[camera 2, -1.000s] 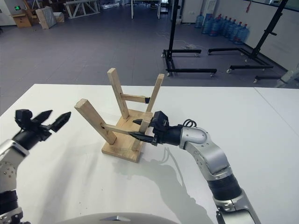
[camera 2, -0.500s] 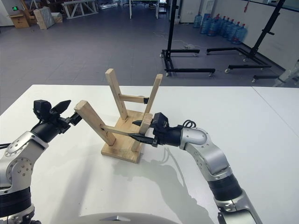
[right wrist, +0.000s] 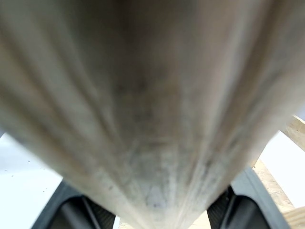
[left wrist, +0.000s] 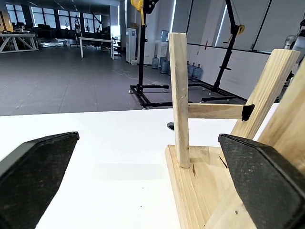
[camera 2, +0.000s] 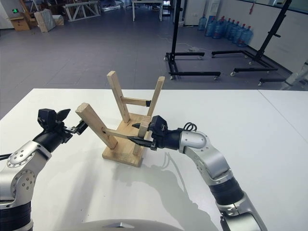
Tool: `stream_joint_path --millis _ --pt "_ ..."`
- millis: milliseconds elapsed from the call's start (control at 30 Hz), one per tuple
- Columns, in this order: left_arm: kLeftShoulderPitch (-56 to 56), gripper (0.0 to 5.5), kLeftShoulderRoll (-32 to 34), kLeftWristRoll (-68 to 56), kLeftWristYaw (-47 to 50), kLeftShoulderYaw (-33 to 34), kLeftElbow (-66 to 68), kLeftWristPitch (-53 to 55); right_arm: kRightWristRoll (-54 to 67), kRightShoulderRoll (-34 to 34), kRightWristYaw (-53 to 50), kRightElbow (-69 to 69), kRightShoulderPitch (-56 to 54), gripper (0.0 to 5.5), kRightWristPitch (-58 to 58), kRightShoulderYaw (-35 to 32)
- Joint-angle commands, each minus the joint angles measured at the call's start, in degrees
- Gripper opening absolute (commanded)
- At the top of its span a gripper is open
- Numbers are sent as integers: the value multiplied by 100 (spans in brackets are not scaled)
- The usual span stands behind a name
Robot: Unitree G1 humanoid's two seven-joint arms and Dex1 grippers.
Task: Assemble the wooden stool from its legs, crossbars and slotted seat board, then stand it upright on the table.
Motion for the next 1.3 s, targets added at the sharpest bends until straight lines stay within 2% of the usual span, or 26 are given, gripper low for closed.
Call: stream_joint_path --millis 33,67,300,433,600,633,733,833,900,1100,1200,1300 --pt "-72 540 -183 -274 -343 -654 -18 105 -161 244 -261 236 17 205 671 448" --pt "-65 540 -179 -184 -311 -672 87 81 -137 252 -301 262 18 245 748 423" --pt "-170 540 -65 287 -120 -599 928 -216 -154 227 -242 431 69 366 845 310" --pt "-253 540 381 508 -291 -289 1503 -512 -141 -3 -33 469 149 443 732 92" --pt "-293 540 1237 503 -851 317 2072 -712 -142 -822 668 647 617 447 262 -436" --pt "-254 540 1464 169 -1167 570 2013 -467 -13 -993 868 728 627 447 190 -689" --pt "642 540 2394 -1248 -2948 1295 1165 518 505 -1525 1541 1076 423 447 69 -1587" --pt "1047 540 2752 -2536 -3804 1919 532 1231 594 -1628 1439 1801 -198 447 27 -2117" --pt "532 540 2450 -2579 -3178 1568 340 1201 485 -1135 906 1817 -593 447 77 -1996" --pt "-683 540 1314 -1706 -1634 -9 458 770 110 301 -33 1364 -986 447 118 -905" --pt "-1311 540 805 -1260 -1228 -528 872 459 12 540 -64 1047 -798 447 161 -486" --pt "-1892 540 417 -906 -928 -707 1566 119 142 654 -149 429 -639 447 411 -241"
